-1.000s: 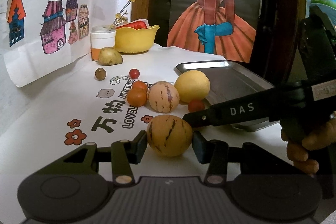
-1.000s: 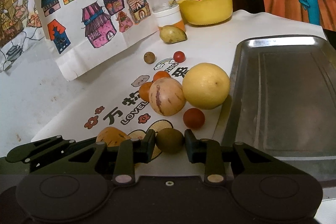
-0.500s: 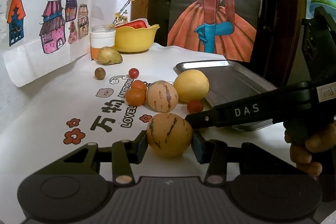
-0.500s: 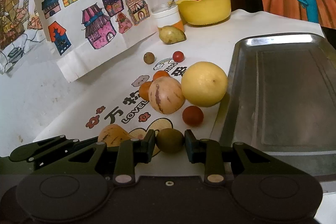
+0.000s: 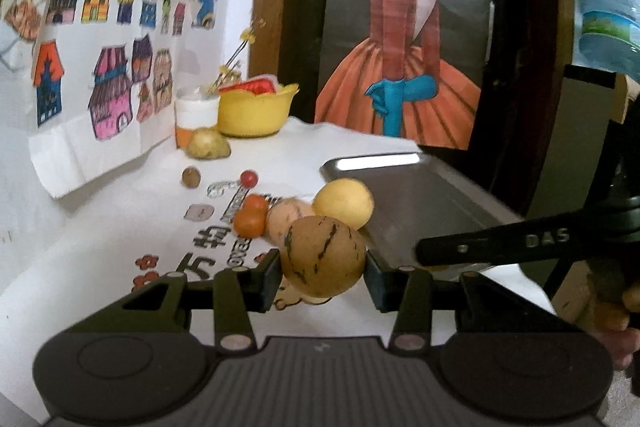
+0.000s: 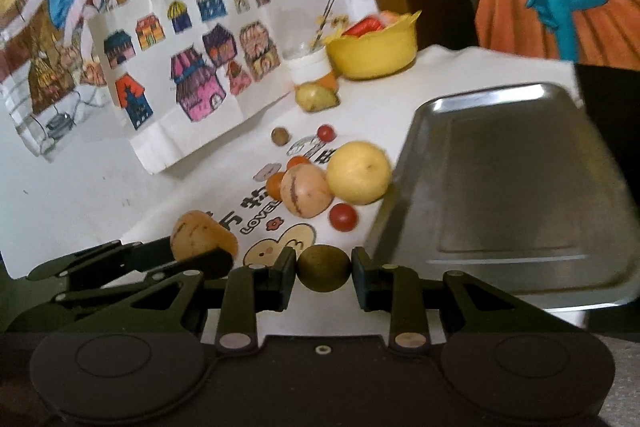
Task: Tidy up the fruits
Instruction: 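Close the left tool on the striped pepino while the right tool closes on the brown kiwi, then lift and carry the pepino with the left tool while the right tool carries the kiwi over the metal tray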
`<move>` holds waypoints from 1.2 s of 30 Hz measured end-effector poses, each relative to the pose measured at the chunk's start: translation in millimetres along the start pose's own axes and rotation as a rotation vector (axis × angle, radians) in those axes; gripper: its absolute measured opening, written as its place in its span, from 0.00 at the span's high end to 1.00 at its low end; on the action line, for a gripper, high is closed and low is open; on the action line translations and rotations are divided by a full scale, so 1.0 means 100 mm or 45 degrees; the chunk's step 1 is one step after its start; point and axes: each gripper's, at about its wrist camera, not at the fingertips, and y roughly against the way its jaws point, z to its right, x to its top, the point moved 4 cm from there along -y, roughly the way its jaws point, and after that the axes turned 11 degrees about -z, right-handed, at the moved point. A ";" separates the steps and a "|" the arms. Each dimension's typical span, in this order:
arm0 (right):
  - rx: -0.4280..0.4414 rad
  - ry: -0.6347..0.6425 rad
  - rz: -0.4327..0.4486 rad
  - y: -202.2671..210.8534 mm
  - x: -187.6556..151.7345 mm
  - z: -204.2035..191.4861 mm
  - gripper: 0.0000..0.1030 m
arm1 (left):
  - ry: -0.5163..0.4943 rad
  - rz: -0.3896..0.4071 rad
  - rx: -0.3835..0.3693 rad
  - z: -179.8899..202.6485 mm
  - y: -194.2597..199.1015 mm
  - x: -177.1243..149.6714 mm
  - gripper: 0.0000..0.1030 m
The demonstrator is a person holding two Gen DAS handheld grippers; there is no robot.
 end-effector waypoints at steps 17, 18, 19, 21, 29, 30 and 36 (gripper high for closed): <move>-0.301 0.076 0.138 1.27 -0.27 0.52 0.69 | -0.010 0.093 -0.172 0.58 0.11 0.42 0.53; -0.324 0.092 0.134 1.31 -0.26 0.55 0.69 | -0.003 0.091 -0.182 0.60 0.09 0.46 0.53; -0.344 0.106 0.131 1.33 -0.25 0.59 0.69 | 0.004 0.091 -0.194 0.62 0.06 0.49 0.53; -0.380 0.125 0.133 1.38 -0.22 0.68 0.69 | 0.013 0.089 -0.212 0.66 0.01 0.57 0.53; -0.395 0.147 0.197 1.27 0.20 0.96 0.69 | 0.051 0.103 -0.219 0.67 -0.30 0.94 0.53; -0.382 0.139 0.200 1.22 0.28 1.01 0.69 | 0.050 0.107 -0.212 0.67 -0.35 0.99 0.53; -0.339 0.128 0.207 0.87 0.77 1.20 0.69 | 0.070 0.089 -0.187 0.56 -0.72 1.28 0.53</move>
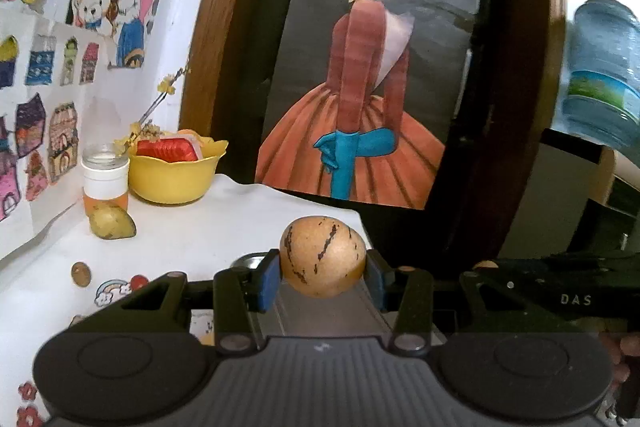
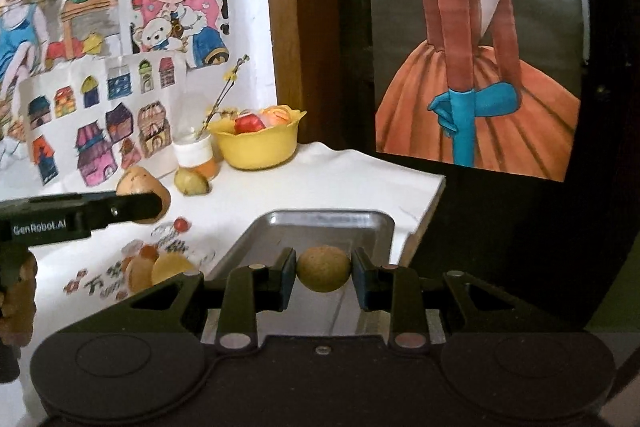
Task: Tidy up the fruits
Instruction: 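Lift and carry the pepino with the left tool while the right tool carries the kiwi over the metal tray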
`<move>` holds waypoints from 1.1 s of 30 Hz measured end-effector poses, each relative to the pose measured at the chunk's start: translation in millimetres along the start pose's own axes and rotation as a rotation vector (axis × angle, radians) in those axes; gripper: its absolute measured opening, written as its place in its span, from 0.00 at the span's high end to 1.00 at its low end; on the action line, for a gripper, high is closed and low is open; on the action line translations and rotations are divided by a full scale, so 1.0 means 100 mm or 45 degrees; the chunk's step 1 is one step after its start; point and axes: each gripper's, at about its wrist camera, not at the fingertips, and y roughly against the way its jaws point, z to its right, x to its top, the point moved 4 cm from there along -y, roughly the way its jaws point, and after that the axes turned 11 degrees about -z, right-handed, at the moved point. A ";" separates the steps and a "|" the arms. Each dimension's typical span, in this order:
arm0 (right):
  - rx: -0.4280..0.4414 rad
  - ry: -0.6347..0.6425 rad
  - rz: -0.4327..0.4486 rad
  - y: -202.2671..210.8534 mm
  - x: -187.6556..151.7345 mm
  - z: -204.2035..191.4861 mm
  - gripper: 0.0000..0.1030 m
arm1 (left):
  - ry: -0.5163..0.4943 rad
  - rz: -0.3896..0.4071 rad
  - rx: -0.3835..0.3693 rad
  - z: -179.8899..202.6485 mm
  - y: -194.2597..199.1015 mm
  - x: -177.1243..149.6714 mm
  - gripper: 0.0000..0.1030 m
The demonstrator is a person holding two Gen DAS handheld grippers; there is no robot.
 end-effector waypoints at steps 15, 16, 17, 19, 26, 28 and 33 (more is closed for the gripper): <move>0.097 0.019 -0.213 -1.56 0.35 0.09 0.69 | 0.038 -0.245 0.000 -0.29 -1.24 0.26 0.53; 0.101 0.014 -0.229 -1.63 0.34 0.10 0.69 | 0.051 -0.268 0.001 -0.31 -1.32 0.24 0.53; 0.105 0.007 -0.242 -1.71 0.33 0.11 0.69 | 0.067 -0.294 0.007 -0.34 -1.40 0.22 0.53; 0.111 -0.006 -0.255 -1.80 0.32 0.14 0.69 | 0.088 -0.325 0.012 -0.38 -1.51 0.19 0.53; 0.108 -0.037 -0.286 -1.97 0.27 0.22 0.69 | 0.136 -0.401 0.039 -0.46 -1.70 0.15 0.53; 0.112 -0.037 -0.277 -1.96 0.28 0.22 0.69 | 0.152 -0.427 0.052 -0.48 -1.74 0.14 0.53; 0.091 -0.004 -0.280 -1.98 0.28 0.19 0.69 | 0.164 -0.471 0.075 -0.50 -1.80 0.13 0.53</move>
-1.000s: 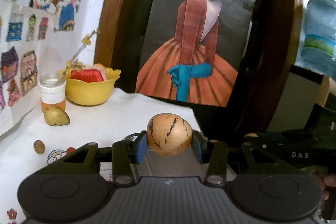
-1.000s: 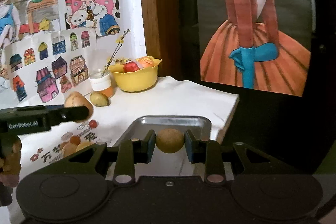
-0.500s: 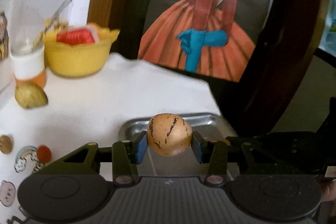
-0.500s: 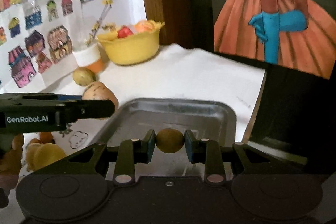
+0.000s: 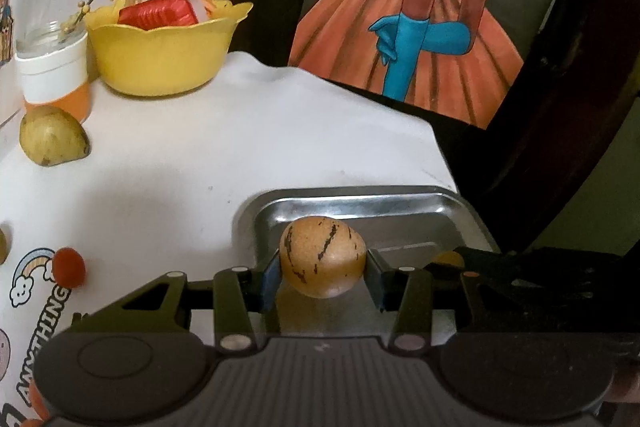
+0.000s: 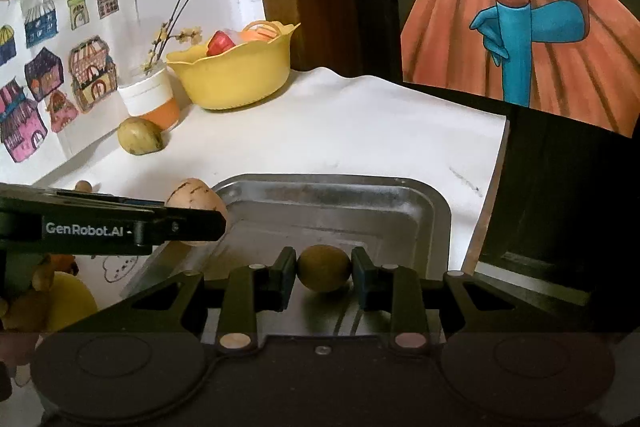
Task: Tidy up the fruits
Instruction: 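Lift and carry the pepino with the left tool while the right tool carries the kiwi over the metal tray, then open the left tool to drop the pepino while the right tool releases the kiwi onto the tray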
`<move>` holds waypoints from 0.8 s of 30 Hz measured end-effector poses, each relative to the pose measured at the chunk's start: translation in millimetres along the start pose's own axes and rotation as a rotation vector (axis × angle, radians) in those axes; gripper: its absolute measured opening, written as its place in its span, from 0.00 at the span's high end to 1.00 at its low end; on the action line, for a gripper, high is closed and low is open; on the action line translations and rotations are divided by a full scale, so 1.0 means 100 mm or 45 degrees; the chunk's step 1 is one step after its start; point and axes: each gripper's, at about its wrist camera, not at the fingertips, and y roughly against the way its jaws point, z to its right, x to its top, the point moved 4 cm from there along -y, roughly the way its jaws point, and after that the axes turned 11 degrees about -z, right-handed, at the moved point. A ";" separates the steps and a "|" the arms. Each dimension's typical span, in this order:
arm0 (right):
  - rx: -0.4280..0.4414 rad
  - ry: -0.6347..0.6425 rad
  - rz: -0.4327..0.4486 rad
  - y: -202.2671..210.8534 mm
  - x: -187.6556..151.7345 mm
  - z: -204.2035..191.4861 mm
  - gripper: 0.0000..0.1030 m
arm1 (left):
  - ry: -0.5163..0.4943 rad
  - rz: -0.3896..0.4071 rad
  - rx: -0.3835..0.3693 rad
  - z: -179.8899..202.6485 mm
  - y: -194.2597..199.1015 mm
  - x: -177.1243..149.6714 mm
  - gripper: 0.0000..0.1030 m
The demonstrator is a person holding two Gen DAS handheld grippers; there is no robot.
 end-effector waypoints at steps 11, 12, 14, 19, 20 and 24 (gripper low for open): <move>-0.023 -0.016 -0.008 0.03 -0.04 0.00 0.68 | 0.038 -0.050 0.017 -0.01 -0.03 0.00 0.52; -0.023 -0.021 -0.005 0.04 -0.04 0.00 0.67 | 0.040 -0.047 0.016 -0.01 -0.02 -0.01 0.52; -0.028 -0.027 0.001 0.06 -0.05 0.00 0.65 | 0.039 -0.018 0.015 -0.01 0.01 -0.02 0.45; -0.049 -0.034 0.031 0.20 -0.09 -0.01 0.56 | 0.054 0.025 0.031 -0.01 0.14 -0.05 0.30; -0.055 -0.033 0.044 0.24 -0.10 -0.03 0.55 | 0.067 0.031 0.028 -0.03 0.17 -0.05 0.28; -0.079 -0.007 0.111 0.45 -0.14 -0.12 0.45 | 0.107 0.098 0.022 -0.08 0.37 -0.10 0.18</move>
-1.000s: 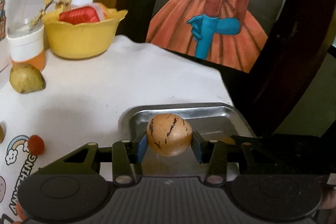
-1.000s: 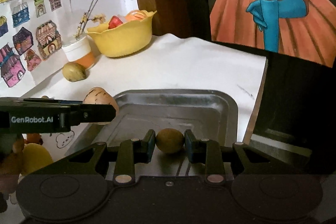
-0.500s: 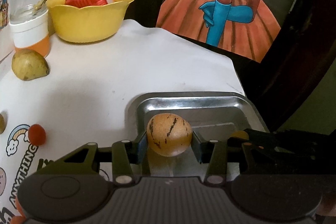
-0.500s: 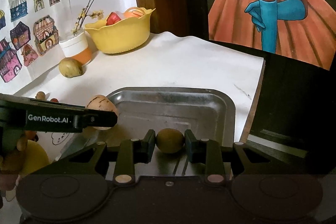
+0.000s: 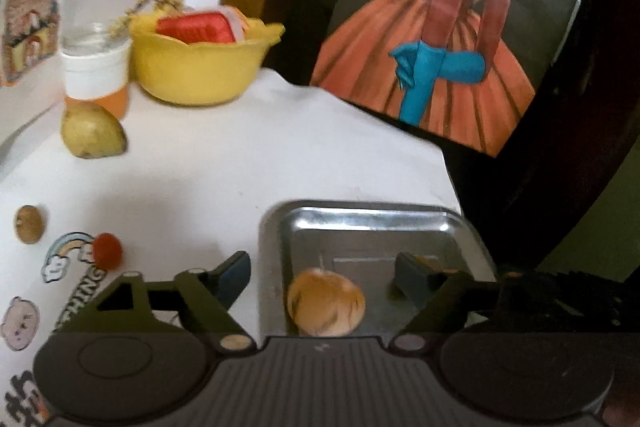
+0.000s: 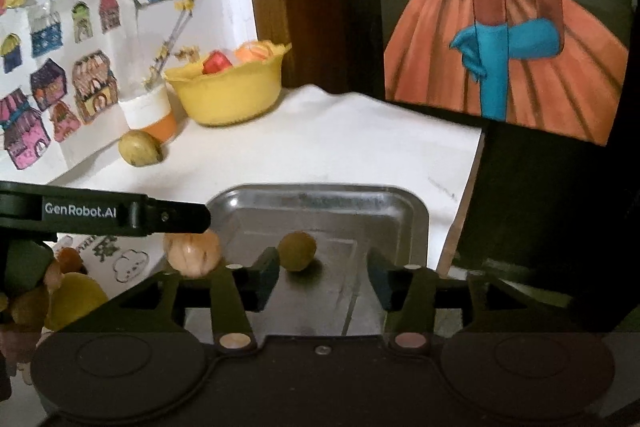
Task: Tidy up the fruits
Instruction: 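Open the left tool to drop the pepino while the right tool releases the kiwi onto the tray, then withdraw both tools up and away from the metal tray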
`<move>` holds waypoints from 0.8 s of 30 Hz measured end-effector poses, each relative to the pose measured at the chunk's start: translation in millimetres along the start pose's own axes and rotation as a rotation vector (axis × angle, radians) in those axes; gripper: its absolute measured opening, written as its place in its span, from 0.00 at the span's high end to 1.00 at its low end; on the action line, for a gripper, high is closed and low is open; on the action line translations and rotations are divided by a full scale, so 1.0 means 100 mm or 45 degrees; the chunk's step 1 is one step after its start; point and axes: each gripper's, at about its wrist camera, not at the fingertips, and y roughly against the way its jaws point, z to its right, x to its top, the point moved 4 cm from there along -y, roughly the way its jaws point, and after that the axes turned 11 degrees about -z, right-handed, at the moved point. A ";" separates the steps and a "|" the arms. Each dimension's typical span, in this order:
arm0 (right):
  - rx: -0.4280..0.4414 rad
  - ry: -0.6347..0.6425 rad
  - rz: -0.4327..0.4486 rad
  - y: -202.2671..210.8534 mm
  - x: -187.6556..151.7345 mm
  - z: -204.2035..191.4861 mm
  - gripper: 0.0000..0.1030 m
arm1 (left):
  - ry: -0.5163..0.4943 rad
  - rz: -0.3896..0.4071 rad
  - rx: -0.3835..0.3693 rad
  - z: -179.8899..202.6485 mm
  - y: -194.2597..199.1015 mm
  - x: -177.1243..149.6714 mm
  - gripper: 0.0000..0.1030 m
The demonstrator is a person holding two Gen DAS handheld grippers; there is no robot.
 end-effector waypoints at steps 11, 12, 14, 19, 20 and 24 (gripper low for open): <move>-0.025 0.072 0.153 0.63 -0.04 -0.30 0.19 | 0.016 0.193 -0.022 -0.03 0.69 -0.07 0.01; -0.024 0.077 0.164 0.68 -0.04 -0.32 0.17 | 0.015 0.205 -0.024 -0.04 0.74 -0.08 0.01; -0.021 0.089 0.186 0.79 -0.06 -0.37 0.15 | 0.010 0.234 -0.024 -0.03 0.86 -0.10 0.01; -0.018 0.121 0.236 1.08 -0.12 -0.52 0.07 | -0.004 0.299 -0.024 -0.04 1.16 -0.21 0.00; -0.017 0.126 0.245 1.14 -0.14 -0.55 0.06 | -0.006 0.310 -0.023 -0.05 1.22 -0.23 0.00; -0.008 0.140 0.272 1.36 -0.23 -0.66 0.01 | -0.007 0.336 -0.026 -0.08 1.40 -0.33 0.00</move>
